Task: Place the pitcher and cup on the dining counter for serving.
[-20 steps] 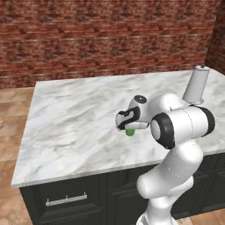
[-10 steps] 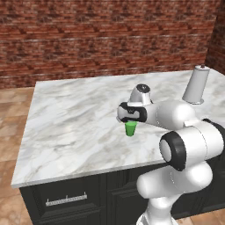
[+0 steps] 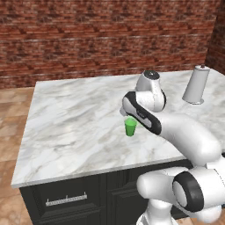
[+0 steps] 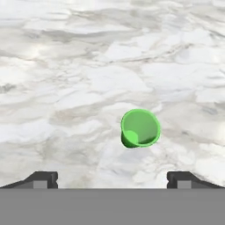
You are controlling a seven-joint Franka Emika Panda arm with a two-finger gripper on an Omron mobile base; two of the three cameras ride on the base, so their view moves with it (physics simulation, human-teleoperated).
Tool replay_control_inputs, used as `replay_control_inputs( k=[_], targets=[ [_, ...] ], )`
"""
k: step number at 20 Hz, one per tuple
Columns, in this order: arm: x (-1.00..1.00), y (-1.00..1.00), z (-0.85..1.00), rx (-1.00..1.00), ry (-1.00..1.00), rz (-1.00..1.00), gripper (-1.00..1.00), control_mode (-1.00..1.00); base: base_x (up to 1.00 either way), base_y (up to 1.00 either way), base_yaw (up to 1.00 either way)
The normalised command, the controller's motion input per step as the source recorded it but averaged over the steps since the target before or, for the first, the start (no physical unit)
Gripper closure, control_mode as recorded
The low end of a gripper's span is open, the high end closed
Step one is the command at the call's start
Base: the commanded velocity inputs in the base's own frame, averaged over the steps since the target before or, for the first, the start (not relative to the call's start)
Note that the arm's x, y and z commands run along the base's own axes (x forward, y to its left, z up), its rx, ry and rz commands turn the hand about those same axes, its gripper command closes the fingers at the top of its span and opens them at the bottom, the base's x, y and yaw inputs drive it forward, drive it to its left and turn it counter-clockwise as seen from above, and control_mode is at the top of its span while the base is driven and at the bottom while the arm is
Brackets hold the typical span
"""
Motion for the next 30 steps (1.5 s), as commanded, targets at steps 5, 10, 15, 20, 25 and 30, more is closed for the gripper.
replay_control_inputs(
  k=[5,10,15,20,25,30],
  targets=[
    [-1.00,-0.15,0.04,0.00,-0.04,0.00,-1.00,-1.00,0.00,0.00,0.00],
    [-1.00,-0.12,0.00,0.00,-0.10,-0.04,-1.00,-1.00,0.00,0.00,0.00],
    [-0.96,-0.31,0.00,0.00,-0.10,-0.20,-1.00,-1.00,0.00,0.00,0.00],
    [-0.27,-0.07,0.00,0.00,-0.04,-0.10,-1.00,-1.00,0.00,0.00,0.00],
    [0.00,0.00,0.00,0.00,-0.01,0.00,-1.00,-1.00,0.00,0.00,0.00],
    [-0.06,-0.06,0.00,0.02,0.00,-0.06,-1.00,1.00,-0.04,-0.17,-0.23]
  ],
)
